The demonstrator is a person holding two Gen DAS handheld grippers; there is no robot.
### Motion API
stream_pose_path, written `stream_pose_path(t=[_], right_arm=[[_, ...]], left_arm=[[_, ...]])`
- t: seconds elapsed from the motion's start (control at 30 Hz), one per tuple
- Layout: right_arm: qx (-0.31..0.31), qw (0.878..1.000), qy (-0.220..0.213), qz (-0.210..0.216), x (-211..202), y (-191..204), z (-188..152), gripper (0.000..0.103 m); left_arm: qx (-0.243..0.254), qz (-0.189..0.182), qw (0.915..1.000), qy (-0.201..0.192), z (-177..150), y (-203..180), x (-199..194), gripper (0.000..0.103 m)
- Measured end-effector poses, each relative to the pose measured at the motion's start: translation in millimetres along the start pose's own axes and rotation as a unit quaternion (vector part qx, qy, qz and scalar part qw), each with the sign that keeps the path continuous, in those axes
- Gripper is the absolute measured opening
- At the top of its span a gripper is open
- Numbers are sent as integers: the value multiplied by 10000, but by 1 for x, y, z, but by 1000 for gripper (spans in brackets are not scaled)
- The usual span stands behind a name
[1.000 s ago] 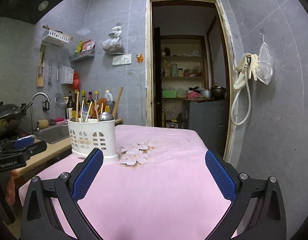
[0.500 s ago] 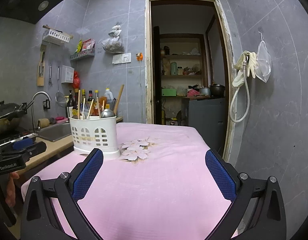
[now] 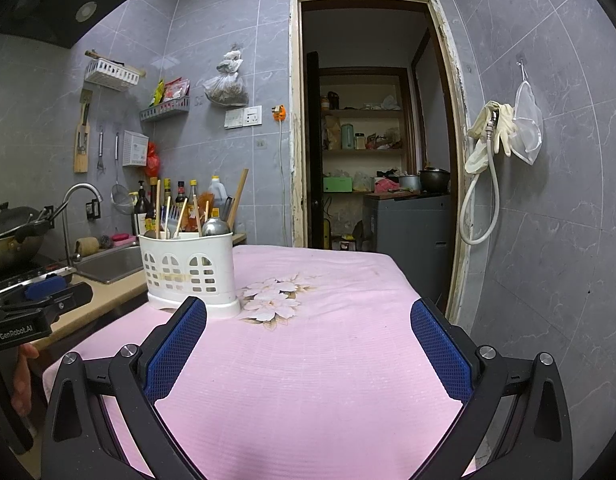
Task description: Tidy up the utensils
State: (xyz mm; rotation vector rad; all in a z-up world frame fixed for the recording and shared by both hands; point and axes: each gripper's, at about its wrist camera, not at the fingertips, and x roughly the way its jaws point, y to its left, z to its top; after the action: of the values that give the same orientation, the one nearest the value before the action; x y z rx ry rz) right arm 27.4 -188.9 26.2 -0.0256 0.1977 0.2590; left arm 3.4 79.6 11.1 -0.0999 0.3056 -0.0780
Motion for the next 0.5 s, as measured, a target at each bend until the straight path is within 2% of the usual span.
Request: stream_pose_path(t=[0.5], right_arm=[[9, 10000, -4, -6, 0, 0, 0, 103]], left_arm=[[-8, 7, 10000, -5, 3, 0, 0, 80]])
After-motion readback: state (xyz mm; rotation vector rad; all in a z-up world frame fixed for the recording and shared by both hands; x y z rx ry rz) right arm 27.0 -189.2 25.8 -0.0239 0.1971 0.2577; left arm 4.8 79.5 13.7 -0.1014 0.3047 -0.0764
